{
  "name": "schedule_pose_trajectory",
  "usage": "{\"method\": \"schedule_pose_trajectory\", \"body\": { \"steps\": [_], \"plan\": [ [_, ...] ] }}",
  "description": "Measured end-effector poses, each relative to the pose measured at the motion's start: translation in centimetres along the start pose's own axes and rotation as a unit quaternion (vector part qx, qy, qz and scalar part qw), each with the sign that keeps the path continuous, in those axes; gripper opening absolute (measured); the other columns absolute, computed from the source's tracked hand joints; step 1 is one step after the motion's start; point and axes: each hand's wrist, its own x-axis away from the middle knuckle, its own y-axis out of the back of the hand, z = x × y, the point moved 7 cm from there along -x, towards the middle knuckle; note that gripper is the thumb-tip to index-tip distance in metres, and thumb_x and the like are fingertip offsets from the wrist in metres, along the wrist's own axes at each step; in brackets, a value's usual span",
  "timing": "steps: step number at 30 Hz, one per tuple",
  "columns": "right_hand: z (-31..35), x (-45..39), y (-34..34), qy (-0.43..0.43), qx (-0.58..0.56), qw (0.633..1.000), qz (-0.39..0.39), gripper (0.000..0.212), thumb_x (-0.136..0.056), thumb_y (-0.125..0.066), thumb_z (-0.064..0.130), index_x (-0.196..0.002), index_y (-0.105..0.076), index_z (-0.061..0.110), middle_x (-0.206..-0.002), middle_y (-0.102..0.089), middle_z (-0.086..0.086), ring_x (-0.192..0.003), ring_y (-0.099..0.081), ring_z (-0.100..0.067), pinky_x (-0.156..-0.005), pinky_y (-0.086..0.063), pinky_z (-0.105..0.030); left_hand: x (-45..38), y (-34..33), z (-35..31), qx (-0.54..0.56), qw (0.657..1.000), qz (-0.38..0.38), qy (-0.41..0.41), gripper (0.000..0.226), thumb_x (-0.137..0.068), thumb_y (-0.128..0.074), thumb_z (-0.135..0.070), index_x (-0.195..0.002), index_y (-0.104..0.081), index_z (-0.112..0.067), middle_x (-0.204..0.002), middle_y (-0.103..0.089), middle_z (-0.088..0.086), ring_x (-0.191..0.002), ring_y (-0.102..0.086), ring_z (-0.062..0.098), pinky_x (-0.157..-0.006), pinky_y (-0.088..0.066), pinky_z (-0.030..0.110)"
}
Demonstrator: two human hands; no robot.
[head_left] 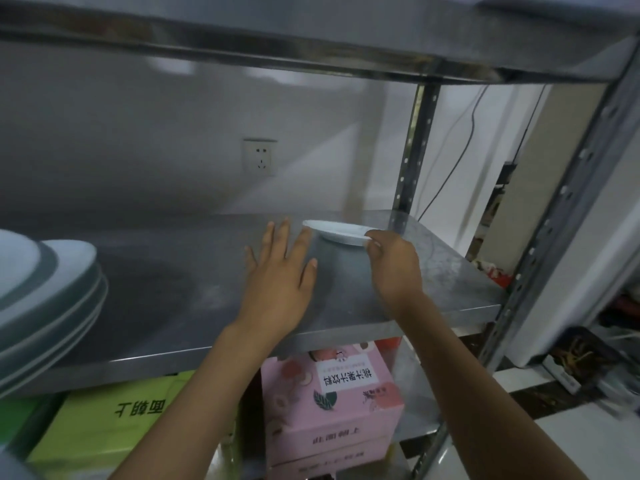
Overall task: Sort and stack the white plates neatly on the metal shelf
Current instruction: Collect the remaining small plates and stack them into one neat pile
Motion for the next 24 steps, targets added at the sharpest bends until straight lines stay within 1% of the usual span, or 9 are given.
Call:
{"method": "schedule_pose_trajectory", "body": {
  "steps": [4,7,11,12,15,17,19,22,24],
  "plan": [
    [2.3,3.6,2.7,0.014,-0.032,0.999,-0.038,0.025,-0.099,-0.044,0.015,-0.112,-0.065,0.010,-0.113,-0.065,-0.005,-0.097,-0.057,-0.012,-0.086,-0.037,-0.014,1.5,2.1,0.0,0.054,0.998,-0.015,-0.003,0.055,-0.098,-0.036,-0.039,-0.149,-0.021,-0.025,-0.161,-0.007,0.004,-0.147,-0.001,0.024,-0.116,-0.012,0.055],
    [4.0,6.3,4.4,0.047,-0.049,0.995,-0.075,0.022,-0.098,-0.045,0.012,-0.109,-0.064,0.010,-0.113,-0.065,-0.003,-0.097,-0.052,-0.005,-0.087,-0.034,-0.011,2.9,4.2,0.1,0.121,0.992,-0.039,-0.002,0.058,-0.096,-0.047,-0.036,-0.148,-0.025,-0.025,-0.160,-0.011,0.006,-0.146,-0.008,0.027,-0.117,-0.018,0.048],
    [6.5,10.0,6.1,0.081,-0.059,0.990,-0.101,0.018,-0.095,-0.045,0.010,-0.101,-0.060,0.017,-0.105,-0.062,0.003,-0.096,-0.049,-0.002,-0.087,-0.040,-0.017,5.2,6.7,0.9,0.239,0.969,-0.048,0.029,0.062,-0.090,-0.059,-0.041,-0.144,-0.029,-0.035,-0.160,-0.010,0.003,-0.145,-0.015,0.022,-0.115,-0.024,0.040],
    [7.1,11.0,6.3,0.087,-0.062,0.989,-0.104,0.017,-0.095,-0.045,0.010,-0.099,-0.058,0.019,-0.103,-0.060,0.006,-0.093,-0.049,0.001,-0.085,-0.041,-0.016,5.8,7.2,1.1,0.270,0.961,-0.046,0.046,0.064,-0.087,-0.062,-0.043,-0.143,-0.030,-0.038,-0.160,-0.009,0.002,-0.145,-0.016,0.021,-0.114,-0.023,0.036],
    [9.0,13.9,7.0,0.104,-0.068,0.986,-0.110,0.019,-0.096,-0.044,0.012,-0.099,-0.054,0.028,-0.103,-0.054,0.014,-0.098,-0.046,0.013,-0.085,-0.035,-0.002,7.2,8.5,1.7,0.335,0.938,-0.027,0.084,0.072,-0.079,-0.070,-0.047,-0.139,-0.032,-0.044,-0.160,-0.010,0.002,-0.144,-0.015,0.018,-0.107,-0.020,0.028],
    [10.4,15.7,7.6,0.119,-0.069,0.984,-0.116,0.020,-0.096,-0.044,0.011,-0.103,-0.056,0.025,-0.107,-0.051,0.016,-0.105,-0.042,0.019,-0.090,-0.030,0.001,8.3,9.7,1.7,0.358,0.930,-0.032,0.078,0.073,-0.074,-0.075,-0.045,-0.136,-0.036,-0.041,-0.154,-0.024,-0.001,-0.139,-0.027,0.018,-0.104,-0.027,0.027],
    [11.7,17.4,8.2,0.130,-0.075,0.981,-0.121,0.020,-0.096,-0.045,0.010,-0.105,-0.057,0.023,-0.110,-0.051,0.015,-0.110,-0.041,0.017,-0.096,-0.029,-0.002,9.5,10.9,1.9,0.395,0.914,-0.043,0.076,0.070,-0.070,-0.080,-0.042,-0.130,-0.043,-0.036,-0.140,-0.039,-0.008,-0.125,-0.039,0.011,-0.097,-0.037,0.025],
    [13.1,19.5,9.0,0.122,-0.087,0.982,-0.116,0.019,-0.098,-0.045,0.015,-0.109,-0.057,0.025,-0.120,-0.052,0.013,-0.118,-0.044,0.004,-0.102,-0.032,-0.009,11.4,12.5,2.1,0.454,0.886,-0.041,0.082,0.060,-0.064,-0.085,-0.038,-0.113,-0.050,-0.035,-0.127,-0.048,-0.011,-0.117,-0.045,0.009,-0.091,-0.042,0.023],
    [14.0,20.8,9.5,0.116,-0.087,0.984,-0.108,0.018,-0.098,-0.044,0.019,-0.109,-0.056,0.028,-0.127,-0.053,0.009,-0.123,-0.043,0.001,-0.103,-0.032,-0.012,12.6,13.9,2.0,0.475,0.876,-0.047,0.071,0.053,-0.062,-0.087,-0.034,-0.101,-0.051,-0.033,-0.120,-0.052,-0.016,-0.111,-0.050,0.007,-0.085,-0.043,0.016]
  ]
}}
